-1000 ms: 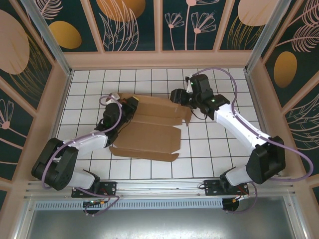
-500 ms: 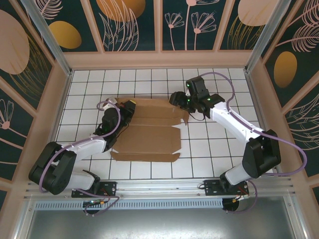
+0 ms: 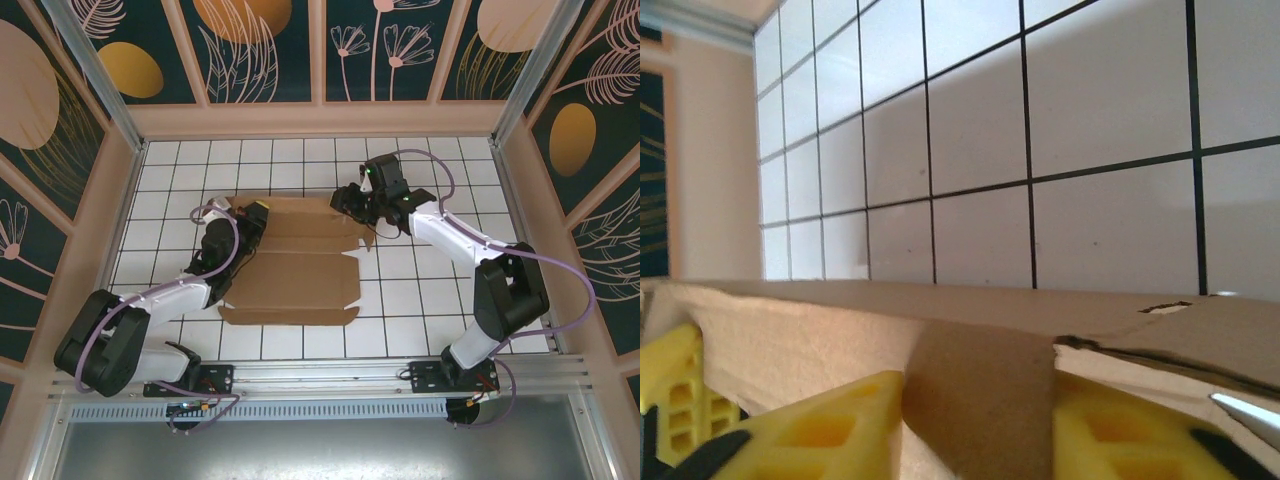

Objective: Fold the paper box

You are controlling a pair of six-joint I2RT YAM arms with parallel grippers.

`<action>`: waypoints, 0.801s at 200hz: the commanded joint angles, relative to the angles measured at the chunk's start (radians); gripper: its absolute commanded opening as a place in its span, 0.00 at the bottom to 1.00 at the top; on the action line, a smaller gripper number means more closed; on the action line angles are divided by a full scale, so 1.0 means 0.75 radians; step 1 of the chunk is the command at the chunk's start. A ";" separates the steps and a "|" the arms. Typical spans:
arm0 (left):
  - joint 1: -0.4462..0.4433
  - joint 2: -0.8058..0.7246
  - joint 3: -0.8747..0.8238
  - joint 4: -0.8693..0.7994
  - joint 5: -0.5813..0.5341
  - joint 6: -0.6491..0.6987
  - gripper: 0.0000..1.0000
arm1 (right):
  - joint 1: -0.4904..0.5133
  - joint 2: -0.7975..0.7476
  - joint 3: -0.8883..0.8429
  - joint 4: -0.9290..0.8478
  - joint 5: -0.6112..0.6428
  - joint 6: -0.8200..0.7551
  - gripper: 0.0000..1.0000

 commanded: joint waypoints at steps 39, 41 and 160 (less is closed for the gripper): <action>-0.006 -0.039 -0.029 -0.014 -0.034 0.028 0.00 | -0.010 -0.094 -0.019 -0.049 0.194 -0.104 0.60; -0.005 -0.040 -0.029 -0.018 -0.036 0.028 0.00 | -0.010 -0.107 -0.024 -0.051 0.207 -0.113 0.61; -0.006 -0.069 0.032 -0.191 -0.118 0.053 0.00 | 0.220 -0.339 -0.507 0.181 0.365 -0.207 0.16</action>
